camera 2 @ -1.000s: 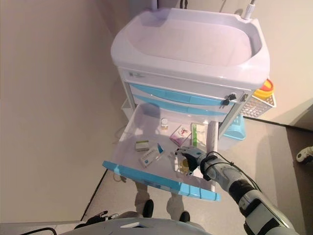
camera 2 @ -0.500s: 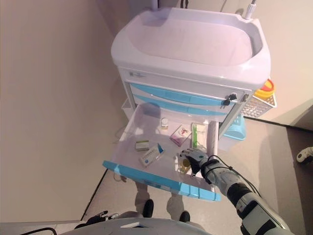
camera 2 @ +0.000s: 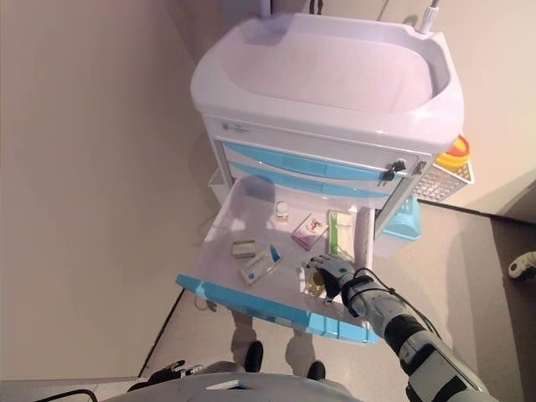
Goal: Open the drawer and pick up the medicine
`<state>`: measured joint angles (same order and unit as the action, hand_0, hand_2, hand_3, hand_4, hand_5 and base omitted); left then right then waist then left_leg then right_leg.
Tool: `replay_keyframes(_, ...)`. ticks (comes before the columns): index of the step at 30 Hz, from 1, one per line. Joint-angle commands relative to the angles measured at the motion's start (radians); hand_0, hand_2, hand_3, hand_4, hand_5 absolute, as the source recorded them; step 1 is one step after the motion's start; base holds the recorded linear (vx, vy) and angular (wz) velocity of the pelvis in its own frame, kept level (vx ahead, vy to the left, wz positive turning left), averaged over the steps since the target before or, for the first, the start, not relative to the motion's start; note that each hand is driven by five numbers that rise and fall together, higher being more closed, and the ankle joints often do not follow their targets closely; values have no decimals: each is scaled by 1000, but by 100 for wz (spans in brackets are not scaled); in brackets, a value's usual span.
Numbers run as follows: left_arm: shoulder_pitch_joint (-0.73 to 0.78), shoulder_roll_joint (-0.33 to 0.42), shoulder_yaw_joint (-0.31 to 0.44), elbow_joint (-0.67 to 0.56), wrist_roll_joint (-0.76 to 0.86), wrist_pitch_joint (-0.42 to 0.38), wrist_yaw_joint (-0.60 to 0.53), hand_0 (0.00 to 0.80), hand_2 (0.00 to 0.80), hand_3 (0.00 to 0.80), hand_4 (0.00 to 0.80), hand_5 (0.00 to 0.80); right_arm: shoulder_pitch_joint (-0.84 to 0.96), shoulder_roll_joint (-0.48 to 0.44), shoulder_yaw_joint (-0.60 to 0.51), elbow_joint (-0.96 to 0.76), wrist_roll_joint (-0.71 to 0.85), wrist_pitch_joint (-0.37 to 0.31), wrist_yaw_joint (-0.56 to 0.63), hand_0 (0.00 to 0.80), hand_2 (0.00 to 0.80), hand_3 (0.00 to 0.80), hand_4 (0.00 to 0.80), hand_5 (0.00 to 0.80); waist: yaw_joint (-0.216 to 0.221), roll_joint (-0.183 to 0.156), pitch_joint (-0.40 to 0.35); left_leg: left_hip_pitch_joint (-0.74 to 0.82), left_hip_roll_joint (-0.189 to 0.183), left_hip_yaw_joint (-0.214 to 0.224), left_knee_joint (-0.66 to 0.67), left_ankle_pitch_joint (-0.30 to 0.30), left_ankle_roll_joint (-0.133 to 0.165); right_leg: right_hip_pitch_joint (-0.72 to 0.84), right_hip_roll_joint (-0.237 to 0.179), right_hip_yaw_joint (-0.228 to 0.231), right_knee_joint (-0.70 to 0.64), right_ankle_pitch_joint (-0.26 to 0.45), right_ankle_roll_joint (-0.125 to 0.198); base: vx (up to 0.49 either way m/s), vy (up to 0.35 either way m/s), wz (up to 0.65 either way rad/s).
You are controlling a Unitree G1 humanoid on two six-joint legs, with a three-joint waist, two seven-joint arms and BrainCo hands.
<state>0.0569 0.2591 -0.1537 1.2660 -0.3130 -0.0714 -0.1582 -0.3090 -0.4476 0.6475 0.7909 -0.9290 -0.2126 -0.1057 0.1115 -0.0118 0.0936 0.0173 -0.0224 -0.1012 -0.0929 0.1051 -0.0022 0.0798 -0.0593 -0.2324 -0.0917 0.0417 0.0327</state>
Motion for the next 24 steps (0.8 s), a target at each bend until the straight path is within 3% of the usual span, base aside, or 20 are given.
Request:
replay_keyframes(1, -42, -18, -57, 36, 31, -21, 2, 0, 0, 0, 0, 0, -34, 20, 36, -10, 9, 2, -39, 0, 0, 0, 0, 0, 27, -27, 3, 14, -14, 29, 6, -81, -2, -27, -61, 24, 28, 20, 59, 0, 0, 0)
replay_keyframes(15, -38, -22, -60, 35, 33, -17, 0, 0, 0, 0, 0, 0, -26, 28, 24, 5, -2, 22, -81, 0, 0, 0, 0, 0, 29, -25, 1, 17, -15, 26, 6, -81, -2, -23, -63, 22, 25, 22, 61, 0, 0, 0)
replay_keyframes(16, -37, -22, -59, 35, 34, -17, 0, 0, 0, 0, 0, 0, -25, 29, 22, 3, -4, 23, -86, 364, 364, 364, 364, 364, 29, -25, 1, 16, -16, 26, 6, -81, -1, -24, -63, 23, 25, 22, 61, 0, 0, 0)
replay_keyframes(17, -37, -21, -59, 35, 34, -17, -1, 0, 0, 0, 0, 0, -24, 29, 21, 1, -8, 23, -87, 496, 496, 496, 496, 496, 28, -24, 1, 16, -16, 26, 6, -81, -1, -25, -63, 23, 26, 22, 61, 0, 0, 0)
replay_keyframes(18, -37, -21, -58, 35, 33, -17, -2, 0, 0, 0, 0, 0, -23, 28, 21, -2, -10, 23, -88, 800, 800, 800, 800, 800, 28, -24, 1, 16, -16, 26, 6, -81, -1, -25, -63, 24, 26, 22, 61, 0, 0, 0)
replay_keyframes(24, -36, -20, -56, 37, 32, -19, -3, 0, 0, 0, 0, 0, -19, 28, 25, -4, -20, 16, -93, 800, 800, 800, 800, 800, 26, -25, -1, 17, -15, 28, 6, -81, -1, -24, -63, 26, 26, 23, 62, 0, 0, 0)
